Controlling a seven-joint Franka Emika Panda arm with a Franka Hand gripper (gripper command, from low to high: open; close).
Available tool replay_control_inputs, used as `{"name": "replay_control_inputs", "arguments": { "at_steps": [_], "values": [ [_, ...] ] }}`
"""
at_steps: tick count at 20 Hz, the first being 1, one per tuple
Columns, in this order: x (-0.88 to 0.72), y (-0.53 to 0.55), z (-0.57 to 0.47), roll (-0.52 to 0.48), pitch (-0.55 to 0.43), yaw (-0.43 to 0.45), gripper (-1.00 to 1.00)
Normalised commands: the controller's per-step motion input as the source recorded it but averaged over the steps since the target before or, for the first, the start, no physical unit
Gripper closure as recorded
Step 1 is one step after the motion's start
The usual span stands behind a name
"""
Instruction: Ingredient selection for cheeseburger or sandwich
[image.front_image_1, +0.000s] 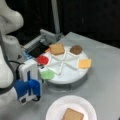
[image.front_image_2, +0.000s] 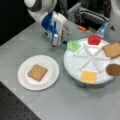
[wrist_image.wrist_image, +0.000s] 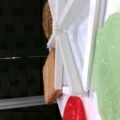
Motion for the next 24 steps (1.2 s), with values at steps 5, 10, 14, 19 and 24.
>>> {"name": "replay_control_inputs", "arguments": {
  "at_steps": [5, 10, 14, 19, 24],
  "values": [
    [0.17, -0.1, -0.18, 0.289, -0.121, -0.014, -1.0],
    [0.17, -0.06, -0.14, 0.25, -0.125, -0.018, -1.0],
    [0.16, -0.05, -0.12, 0.225, -0.106, -0.029, -1.0],
    [0.13, -0.06, -0.11, 0.202, -0.079, -0.025, -1.0],
    [0.1, -0.06, -0.1, 0.186, -0.064, -0.014, -1.0]
  ]
}}
